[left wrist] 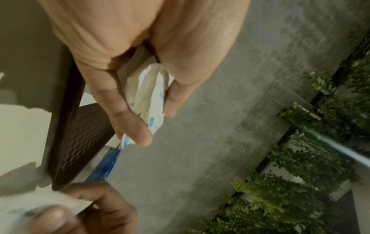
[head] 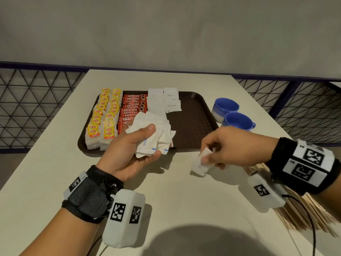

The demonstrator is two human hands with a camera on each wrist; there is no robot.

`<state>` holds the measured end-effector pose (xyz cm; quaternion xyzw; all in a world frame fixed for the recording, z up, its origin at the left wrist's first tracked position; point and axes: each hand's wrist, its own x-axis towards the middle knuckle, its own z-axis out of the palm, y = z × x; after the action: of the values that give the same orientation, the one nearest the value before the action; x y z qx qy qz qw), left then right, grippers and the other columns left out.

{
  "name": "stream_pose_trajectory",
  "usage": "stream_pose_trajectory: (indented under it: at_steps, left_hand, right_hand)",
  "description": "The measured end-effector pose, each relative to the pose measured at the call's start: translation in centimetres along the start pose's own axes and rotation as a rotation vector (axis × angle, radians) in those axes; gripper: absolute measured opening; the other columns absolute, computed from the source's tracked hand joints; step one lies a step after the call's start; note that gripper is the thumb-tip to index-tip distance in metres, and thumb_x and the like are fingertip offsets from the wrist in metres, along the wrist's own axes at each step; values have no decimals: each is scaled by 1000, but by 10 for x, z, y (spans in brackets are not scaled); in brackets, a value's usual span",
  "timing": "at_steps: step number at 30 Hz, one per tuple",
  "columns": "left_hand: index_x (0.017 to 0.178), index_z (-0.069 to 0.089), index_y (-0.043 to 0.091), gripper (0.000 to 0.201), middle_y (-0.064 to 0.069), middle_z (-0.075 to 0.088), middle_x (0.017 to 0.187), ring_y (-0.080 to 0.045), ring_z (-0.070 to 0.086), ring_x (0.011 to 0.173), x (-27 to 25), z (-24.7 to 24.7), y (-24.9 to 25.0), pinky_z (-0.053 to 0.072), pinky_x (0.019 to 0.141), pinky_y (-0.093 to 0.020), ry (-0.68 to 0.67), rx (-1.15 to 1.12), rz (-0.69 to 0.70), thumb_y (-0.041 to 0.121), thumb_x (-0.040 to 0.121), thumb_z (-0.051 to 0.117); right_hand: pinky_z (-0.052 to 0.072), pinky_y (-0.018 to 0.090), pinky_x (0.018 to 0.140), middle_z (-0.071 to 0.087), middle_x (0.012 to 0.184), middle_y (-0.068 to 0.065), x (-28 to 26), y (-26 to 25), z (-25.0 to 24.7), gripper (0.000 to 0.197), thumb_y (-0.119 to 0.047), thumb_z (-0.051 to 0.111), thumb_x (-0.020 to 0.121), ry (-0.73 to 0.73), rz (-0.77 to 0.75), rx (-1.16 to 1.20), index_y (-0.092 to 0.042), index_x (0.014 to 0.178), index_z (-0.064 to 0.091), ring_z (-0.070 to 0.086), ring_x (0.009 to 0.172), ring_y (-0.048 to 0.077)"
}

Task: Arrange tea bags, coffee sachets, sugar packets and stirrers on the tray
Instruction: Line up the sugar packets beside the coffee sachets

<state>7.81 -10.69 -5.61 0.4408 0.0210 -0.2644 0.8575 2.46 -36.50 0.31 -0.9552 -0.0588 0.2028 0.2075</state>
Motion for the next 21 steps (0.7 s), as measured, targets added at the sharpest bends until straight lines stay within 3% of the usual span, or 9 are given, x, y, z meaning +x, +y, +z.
stream_pose_trajectory:
  at_steps: [4, 6, 7, 10, 11, 14, 21]
  left_hand:
    - [139, 61, 16, 55, -11, 77, 118, -28, 78, 90, 0, -1, 3, 60, 51, -29, 25, -26, 19, 17, 85, 72]
    - [139, 61, 16, 56, -12, 77, 117, -28, 79, 88, 0, -1, 4, 59, 51, -29, 36, -32, 24, 17, 85, 72]
    - [140, 60, 16, 57, -12, 77, 117, -29, 79, 89, 0, -1, 5, 59, 50, -30, 43, -32, 24, 17, 84, 73]
    - [141, 59, 19, 62, -13, 76, 119, -32, 78, 94, 1, -3, 5, 59, 51, -31, 62, -30, 20, 17, 81, 75]
    - [142, 58, 20, 63, -14, 76, 120, -33, 77, 95, 2, -4, 5, 59, 51, -32, 64, -33, 15, 17, 81, 76]
    - [140, 59, 19, 63, -14, 76, 119, -33, 77, 95, 4, -7, 6, 59, 50, -33, 64, -49, 13, 16, 80, 76]
    - [139, 59, 23, 65, -14, 75, 120, -37, 76, 99, 6, -11, 7, 58, 51, -35, 66, -81, 32, 15, 77, 78]
  right_hand:
    - [54, 17, 62, 74, 78, -11, 17, 0, -28, 9, -37, 73, 95, 294, 0, 137, -31, 91, 79, 66, 66, 2]
    - [59, 19, 62, 77, 77, 2, 36, 0, -38, 8, -28, 77, 94, 412, -7, 345, -22, 95, 80, 68, 62, 10]
    - [63, 25, 66, 78, 80, 11, 48, -1, -43, 10, -24, 78, 93, 439, -6, 431, -15, 97, 80, 71, 65, 18]
    - [62, 46, 82, 77, 82, 20, 93, 1, -57, 12, -18, 79, 92, 460, 18, 485, -6, 96, 78, 75, 75, 34]
    - [62, 45, 80, 78, 79, 17, 110, 3, -61, 12, -18, 79, 92, 462, 31, 459, -7, 96, 79, 74, 72, 32]
    - [59, 26, 62, 76, 73, 8, 152, 7, -71, 12, -19, 81, 91, 441, 53, 323, -9, 99, 80, 66, 61, 16]
    - [59, 23, 57, 77, 78, 9, 210, 23, -72, 16, -16, 84, 86, 307, 140, 156, -7, 99, 80, 67, 61, 13]
